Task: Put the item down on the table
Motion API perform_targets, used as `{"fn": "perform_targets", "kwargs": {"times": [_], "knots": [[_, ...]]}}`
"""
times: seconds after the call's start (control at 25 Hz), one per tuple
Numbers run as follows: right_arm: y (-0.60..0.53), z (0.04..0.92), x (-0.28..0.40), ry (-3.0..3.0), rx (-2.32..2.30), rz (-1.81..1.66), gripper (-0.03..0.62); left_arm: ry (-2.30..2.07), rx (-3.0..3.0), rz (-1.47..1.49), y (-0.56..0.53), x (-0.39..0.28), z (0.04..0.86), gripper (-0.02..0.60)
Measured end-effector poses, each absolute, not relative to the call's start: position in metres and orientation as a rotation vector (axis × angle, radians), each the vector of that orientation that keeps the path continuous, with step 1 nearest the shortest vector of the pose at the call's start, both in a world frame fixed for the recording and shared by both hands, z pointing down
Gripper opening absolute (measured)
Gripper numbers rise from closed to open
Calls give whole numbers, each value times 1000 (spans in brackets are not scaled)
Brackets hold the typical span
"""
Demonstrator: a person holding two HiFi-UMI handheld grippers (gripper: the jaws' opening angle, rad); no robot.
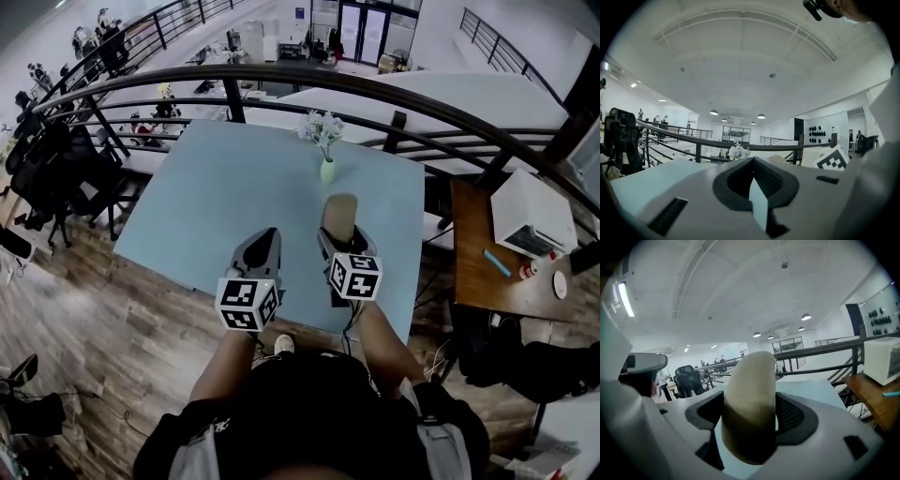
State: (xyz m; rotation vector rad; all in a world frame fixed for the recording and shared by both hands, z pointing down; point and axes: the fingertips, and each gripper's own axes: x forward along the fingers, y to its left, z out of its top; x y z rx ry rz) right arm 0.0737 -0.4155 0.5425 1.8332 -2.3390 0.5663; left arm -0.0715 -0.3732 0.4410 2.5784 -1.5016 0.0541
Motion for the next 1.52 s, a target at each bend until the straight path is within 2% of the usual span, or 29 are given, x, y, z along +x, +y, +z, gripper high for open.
{"fn": "perform_targets", "kwargs": {"times": [0.6, 1.52], "knots": [[-432, 688, 92, -2087, 1740, 858, 348, -1602, 2520, 93, -374, -94, 444, 14], [-411, 770, 104, -1867, 1662, 999, 351, -1609, 2512, 109, -382, -96, 450, 14]]}}
